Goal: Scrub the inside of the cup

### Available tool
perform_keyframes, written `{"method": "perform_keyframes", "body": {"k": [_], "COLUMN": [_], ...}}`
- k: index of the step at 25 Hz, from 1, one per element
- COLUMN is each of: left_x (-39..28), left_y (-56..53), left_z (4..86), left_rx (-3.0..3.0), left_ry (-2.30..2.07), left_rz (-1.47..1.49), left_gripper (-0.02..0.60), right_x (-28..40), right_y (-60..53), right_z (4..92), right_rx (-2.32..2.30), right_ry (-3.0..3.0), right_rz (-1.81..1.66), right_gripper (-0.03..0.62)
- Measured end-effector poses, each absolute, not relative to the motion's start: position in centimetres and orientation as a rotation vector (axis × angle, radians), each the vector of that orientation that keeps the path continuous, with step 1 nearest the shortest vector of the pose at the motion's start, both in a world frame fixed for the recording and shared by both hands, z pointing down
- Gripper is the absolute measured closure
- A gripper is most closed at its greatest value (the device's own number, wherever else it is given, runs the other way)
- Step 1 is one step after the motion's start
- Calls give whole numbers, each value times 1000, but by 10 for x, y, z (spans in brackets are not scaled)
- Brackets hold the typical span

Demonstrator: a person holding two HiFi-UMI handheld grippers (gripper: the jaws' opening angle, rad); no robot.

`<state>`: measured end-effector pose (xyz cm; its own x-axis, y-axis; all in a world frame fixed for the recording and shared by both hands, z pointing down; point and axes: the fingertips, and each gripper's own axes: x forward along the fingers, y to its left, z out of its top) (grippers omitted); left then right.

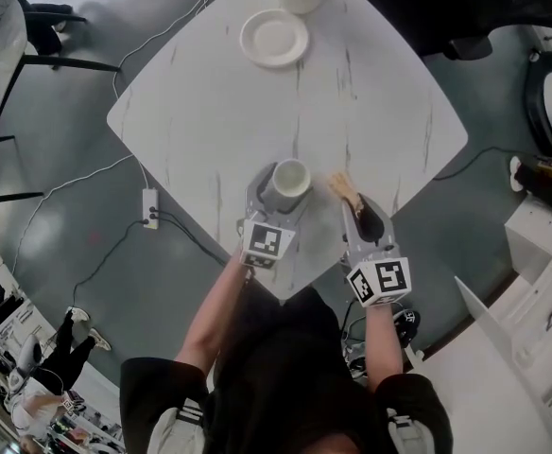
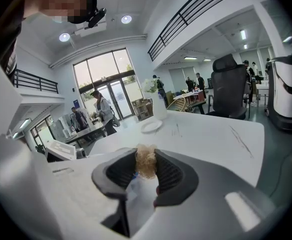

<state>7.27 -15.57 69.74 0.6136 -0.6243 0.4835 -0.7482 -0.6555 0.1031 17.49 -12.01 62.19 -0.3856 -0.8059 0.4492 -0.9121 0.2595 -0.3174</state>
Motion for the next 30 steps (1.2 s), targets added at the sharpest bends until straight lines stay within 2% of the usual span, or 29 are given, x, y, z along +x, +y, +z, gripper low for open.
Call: {"method": "perform_keyframes", "body": {"k": [9,13,15,30], "left_x": [73,71,71,73], "left_y": [-165,-171,-170,-162], "left_z": [701,697,698,662], "left_rx": [2535,2552,2552,2634], "left_ry": [-1142,-1158,-1157,-1136], "left_rz": [566,611,587,563], "left_gripper": [221,235,261,264], "right_x": [185,186,187,182], "right_y": [-123,-125,-126,-122], "right_z": [624,625,625,599], "right_rx": [1624,1629,1629,1654], "right_ry": [-2318,-2323,-2324,-2352], "right_rz": [808,804,806,750], "right_gripper": [487,487,487,487]}}
